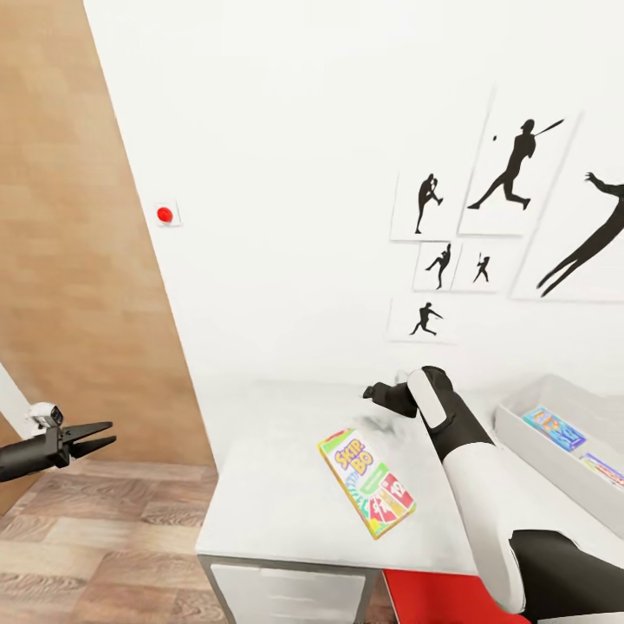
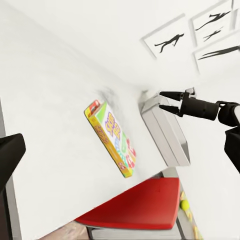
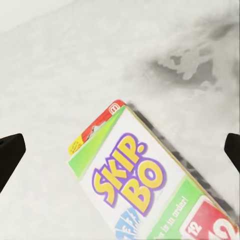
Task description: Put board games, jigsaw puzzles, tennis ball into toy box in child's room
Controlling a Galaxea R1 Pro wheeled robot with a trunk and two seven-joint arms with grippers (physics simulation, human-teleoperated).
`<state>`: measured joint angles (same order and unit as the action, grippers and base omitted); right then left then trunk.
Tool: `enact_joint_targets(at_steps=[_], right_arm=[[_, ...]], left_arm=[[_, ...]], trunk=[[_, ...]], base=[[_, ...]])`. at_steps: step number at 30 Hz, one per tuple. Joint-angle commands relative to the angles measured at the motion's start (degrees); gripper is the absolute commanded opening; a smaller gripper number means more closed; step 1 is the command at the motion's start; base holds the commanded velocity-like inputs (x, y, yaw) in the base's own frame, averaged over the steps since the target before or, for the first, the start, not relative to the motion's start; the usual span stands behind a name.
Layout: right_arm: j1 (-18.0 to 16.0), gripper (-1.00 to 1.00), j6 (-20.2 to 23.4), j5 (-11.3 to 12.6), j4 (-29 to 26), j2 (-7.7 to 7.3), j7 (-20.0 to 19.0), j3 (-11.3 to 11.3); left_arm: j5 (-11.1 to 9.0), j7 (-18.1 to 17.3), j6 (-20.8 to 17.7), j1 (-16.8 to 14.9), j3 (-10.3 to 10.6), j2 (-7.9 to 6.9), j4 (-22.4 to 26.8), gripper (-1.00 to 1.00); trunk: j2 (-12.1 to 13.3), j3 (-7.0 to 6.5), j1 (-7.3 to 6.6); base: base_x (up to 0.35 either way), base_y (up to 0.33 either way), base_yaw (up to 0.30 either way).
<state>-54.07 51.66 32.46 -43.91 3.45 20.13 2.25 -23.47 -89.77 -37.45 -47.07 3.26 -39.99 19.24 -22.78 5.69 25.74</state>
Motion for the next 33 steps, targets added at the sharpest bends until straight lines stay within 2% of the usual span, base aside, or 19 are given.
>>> enact_joint_targets(at_steps=[1,11,33], right_arm=[[-0.1,1.0,0.1,0.6,-0.1,0.07,0.5,0.2],[-0.1,1.0,0.1,0.6,-0.1,0.06,0.5,0.2],[0.0,1.0,-1.3,0.6,0.2,0.15,0.3,0.2]], left_arm=[[-0.3,-0.2,-0.6,0.0,0.3,-0.07,0.0,1.0],[-0.3,-0.2,-0.6,0.0,0.3,-0.21,0.0,1.0],[-0.3,-0.2,-0.6,0.0,0.3,-0.86,0.0,1.0]], trunk=[[-0.1,0.14,0.04],[-0.1,0.14,0.04],[-0.1,0.23,0.04]], base=[[0.0,0.0,-0.264],[0.0,0.0,-0.225],[0.0,0.0,-0.007]])
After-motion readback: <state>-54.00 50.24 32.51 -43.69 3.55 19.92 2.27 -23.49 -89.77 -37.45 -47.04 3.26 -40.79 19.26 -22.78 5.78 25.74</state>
